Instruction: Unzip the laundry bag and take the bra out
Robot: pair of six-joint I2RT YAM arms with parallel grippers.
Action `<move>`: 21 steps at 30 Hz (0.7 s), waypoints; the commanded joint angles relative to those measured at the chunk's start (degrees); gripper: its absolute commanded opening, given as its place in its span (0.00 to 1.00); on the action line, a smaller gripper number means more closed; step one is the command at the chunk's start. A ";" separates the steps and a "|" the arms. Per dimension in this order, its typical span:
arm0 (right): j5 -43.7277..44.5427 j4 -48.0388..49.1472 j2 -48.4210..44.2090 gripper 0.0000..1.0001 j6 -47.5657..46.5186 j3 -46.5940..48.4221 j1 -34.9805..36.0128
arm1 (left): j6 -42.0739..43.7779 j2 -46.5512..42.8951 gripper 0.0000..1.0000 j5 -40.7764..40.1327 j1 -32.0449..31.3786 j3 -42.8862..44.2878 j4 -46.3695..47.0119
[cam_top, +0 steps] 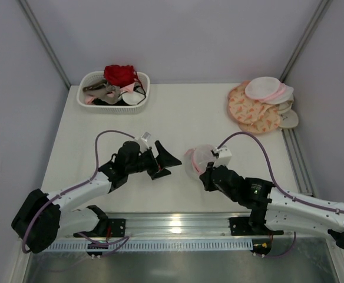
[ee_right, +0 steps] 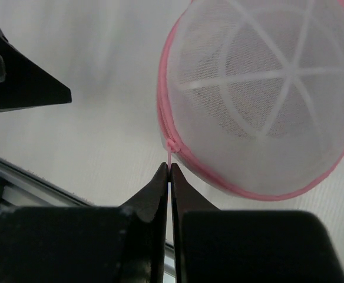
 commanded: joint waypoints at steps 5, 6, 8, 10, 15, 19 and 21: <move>-8.95 11.93 0.93 0.04 -4.75 -1.28 -0.22 | -7.07 -0.63 0.99 -7.68 -3.07 0.17 3.84; -9.48 12.63 0.76 0.03 -5.36 -1.46 -0.13 | -7.07 0.16 1.00 -7.77 -3.76 1.22 3.84; -11.14 13.25 -0.03 0.04 -5.72 -2.07 -0.13 | -7.24 2.78 0.98 -8.55 -4.38 2.10 4.63; -12.38 14.22 -0.90 0.04 -6.42 -2.52 -0.13 | -7.59 4.38 0.97 -9.00 -5.26 2.90 5.68; -17.38 15.01 -0.91 0.03 -8.79 -2.70 -0.13 | -7.33 9.21 0.94 -10.84 -7.46 5.79 7.19; -19.15 15.28 0.05 0.04 -10.20 -2.34 -0.13 | -6.80 12.20 0.98 -11.55 -9.48 9.04 7.18; -19.50 15.54 0.67 0.04 -10.46 -2.26 -0.22 | -6.98 13.95 0.98 -11.55 -10.10 9.66 8.15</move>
